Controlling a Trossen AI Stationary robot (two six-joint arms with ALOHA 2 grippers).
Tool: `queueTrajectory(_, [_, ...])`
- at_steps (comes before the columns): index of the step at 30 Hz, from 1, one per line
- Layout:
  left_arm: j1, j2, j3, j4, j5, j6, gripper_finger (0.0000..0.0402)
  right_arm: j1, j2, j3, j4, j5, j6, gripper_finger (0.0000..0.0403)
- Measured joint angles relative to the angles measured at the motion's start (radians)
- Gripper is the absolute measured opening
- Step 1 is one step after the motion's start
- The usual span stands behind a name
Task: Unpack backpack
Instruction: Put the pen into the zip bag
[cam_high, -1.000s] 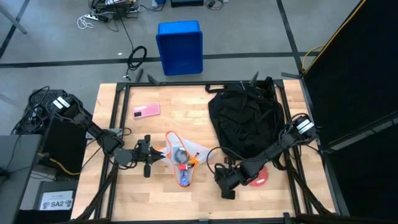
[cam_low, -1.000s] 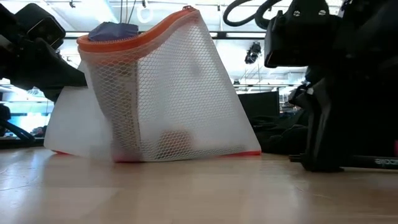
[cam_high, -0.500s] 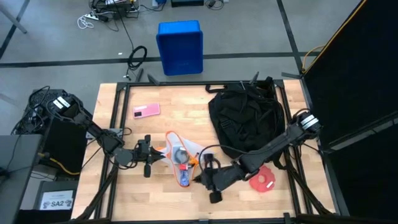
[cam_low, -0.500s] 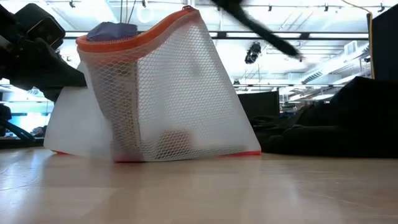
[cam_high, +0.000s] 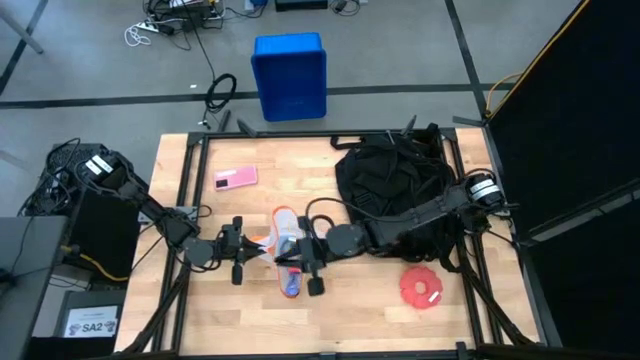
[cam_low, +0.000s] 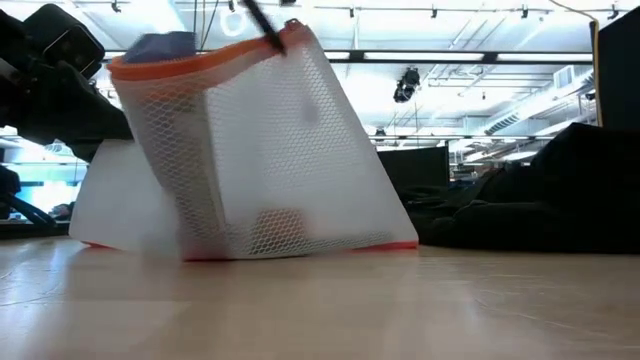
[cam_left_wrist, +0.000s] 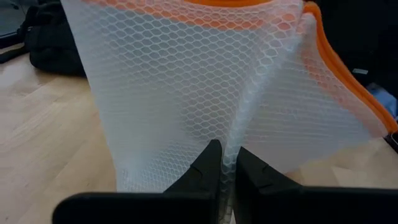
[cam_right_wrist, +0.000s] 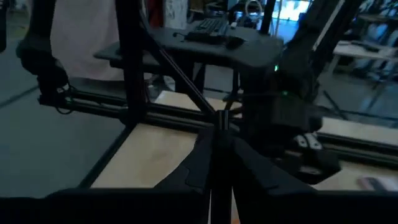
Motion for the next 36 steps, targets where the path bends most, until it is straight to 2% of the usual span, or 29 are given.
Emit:
queueTrajectory(6, [0.000,0.000,0.000,0.000,0.001,0.000,0.0000,-0.048,0.018,0.000,0.031,-0.012,0.000,0.0048])
queueTrajectory(11, [0.000,0.000,0.000,-0.003,0.002,0.000,0.0000,-0.059,0.016,0.000,0.029,-0.052,-0.021,0.0011])
queueTrajectory(24, [0.000,0.000,0.000,-0.003,0.011,0.001,0.0000,-0.062,-0.010,0.003,0.225,-0.140,-0.039,0.0010])
queueTrajectory(30, [0.000,0.000,0.000,-0.002,0.011,0.000,0.0000,-0.075,0.020,0.004,0.092,-0.124,-0.002,0.0043])
queueTrajectory(36, [0.000,0.000,0.000,0.004,0.012,0.000,0.0000,-0.111,0.020,0.002,-0.053,-0.112,0.053,0.0052])
